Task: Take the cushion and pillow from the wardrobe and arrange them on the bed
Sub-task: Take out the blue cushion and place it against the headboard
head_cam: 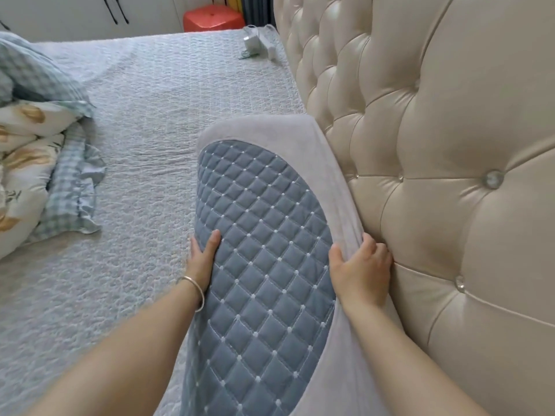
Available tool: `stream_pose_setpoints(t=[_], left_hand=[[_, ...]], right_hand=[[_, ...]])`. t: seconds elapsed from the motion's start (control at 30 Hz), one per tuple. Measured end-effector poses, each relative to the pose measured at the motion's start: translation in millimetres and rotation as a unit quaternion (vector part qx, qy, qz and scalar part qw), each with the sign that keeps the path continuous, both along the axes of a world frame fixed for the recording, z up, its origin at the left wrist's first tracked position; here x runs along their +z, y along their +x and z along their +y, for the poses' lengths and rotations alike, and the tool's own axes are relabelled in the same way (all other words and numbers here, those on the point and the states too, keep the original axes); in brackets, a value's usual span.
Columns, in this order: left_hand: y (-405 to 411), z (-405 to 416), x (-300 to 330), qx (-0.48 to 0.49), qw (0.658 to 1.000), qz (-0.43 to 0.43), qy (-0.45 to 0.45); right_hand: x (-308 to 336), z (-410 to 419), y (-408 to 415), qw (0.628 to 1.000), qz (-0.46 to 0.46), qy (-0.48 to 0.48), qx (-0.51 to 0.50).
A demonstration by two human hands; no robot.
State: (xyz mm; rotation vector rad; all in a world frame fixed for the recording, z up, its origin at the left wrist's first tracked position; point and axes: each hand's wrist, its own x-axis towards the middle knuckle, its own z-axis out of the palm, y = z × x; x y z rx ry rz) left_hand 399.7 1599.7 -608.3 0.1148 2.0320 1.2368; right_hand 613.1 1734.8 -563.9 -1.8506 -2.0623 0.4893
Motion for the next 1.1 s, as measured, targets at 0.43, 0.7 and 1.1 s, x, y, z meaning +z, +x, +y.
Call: stream_pose_setpoints(t=[0.43, 0.7, 1.1], left_hand=[[6, -1, -44, 0.012, 0.998, 0.018, -0.060], [27, -44, 47, -0.143, 0.980, 0.010, -0.138], [1, -236, 242, -0.159, 0.967, 0.174, -0.098]], right_hand=[[-44, -5, -4, 0.996, -0.082, 0.039, 0.014], [25, -45, -7, 0.979, -0.174, -0.070, 0.083], [189, -265, -81, 0.964, 0.019, -0.176, 0.200]])
